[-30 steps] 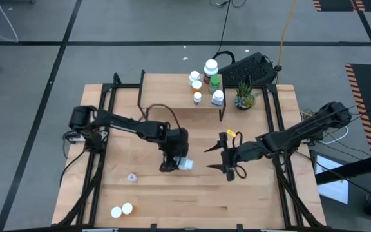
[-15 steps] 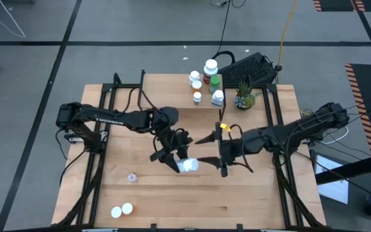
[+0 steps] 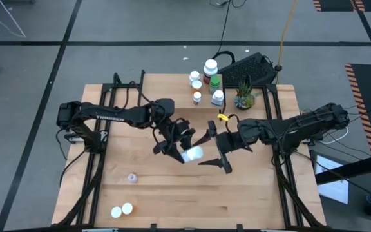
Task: Pick and place medicine bottles onto shelf by color
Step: Put the white medicine bottle on the shelf
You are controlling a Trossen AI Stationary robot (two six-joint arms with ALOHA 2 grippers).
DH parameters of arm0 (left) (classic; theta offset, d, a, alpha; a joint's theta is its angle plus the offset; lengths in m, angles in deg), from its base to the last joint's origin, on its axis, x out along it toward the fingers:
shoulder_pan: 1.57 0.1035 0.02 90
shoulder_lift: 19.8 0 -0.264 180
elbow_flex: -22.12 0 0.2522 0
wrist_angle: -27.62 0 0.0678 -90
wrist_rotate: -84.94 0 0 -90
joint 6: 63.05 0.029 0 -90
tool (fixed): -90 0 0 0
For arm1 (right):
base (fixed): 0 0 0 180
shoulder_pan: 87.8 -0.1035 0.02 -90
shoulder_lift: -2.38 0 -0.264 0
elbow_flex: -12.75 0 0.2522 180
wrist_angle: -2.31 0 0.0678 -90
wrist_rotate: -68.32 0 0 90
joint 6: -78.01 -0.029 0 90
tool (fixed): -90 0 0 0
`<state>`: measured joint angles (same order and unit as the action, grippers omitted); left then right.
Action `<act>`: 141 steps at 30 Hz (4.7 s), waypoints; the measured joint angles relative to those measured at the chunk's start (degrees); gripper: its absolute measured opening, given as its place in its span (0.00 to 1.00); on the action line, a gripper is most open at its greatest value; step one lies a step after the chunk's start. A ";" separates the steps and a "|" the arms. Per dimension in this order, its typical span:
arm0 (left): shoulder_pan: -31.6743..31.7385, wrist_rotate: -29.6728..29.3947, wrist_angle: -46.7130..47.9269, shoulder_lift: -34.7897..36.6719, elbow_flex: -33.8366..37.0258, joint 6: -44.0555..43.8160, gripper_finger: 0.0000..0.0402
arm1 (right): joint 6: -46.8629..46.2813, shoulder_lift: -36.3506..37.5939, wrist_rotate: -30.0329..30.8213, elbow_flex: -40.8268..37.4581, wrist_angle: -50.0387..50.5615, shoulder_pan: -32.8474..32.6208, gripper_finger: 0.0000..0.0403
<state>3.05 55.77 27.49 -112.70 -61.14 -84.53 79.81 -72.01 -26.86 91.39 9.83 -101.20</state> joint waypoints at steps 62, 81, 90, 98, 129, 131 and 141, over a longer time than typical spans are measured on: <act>-7.91 -50.52 -1.61 0.02 -0.04 3.53 0.77 | -19.56 0.44 7.79 -0.11 35.63 2.49 0.38; -8.20 -58.13 2.04 -4.33 0.01 6.79 0.83 | -16.52 -3.77 0.32 -0.07 33.23 7.74 0.39; -7.33 -54.70 3.29 -4.23 -0.02 9.32 0.62 | -17.31 -6.38 -2.64 -0.09 33.28 8.17 0.39; -7.76 -54.05 4.78 -4.23 -0.02 10.51 0.64 | -16.21 -6.12 -2.53 -0.07 31.83 8.18 0.39; -4.54 -52.54 2.73 -0.22 -0.02 12.32 0.45 | -10.08 1.10 9.98 -0.03 36.57 8.20 0.75; -3.33 -51.77 3.90 1.94 -0.02 13.56 0.44 | -9.59 2.99 11.51 -0.07 36.38 8.23 0.78; 7.03 -51.84 15.77 13.76 -0.08 22.07 0.50 | -11.27 8.45 13.22 -2.23 33.53 10.39 0.79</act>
<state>10.08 3.93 43.26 -98.94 -61.21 -62.46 68.54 -63.56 -13.64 89.15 43.36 -90.82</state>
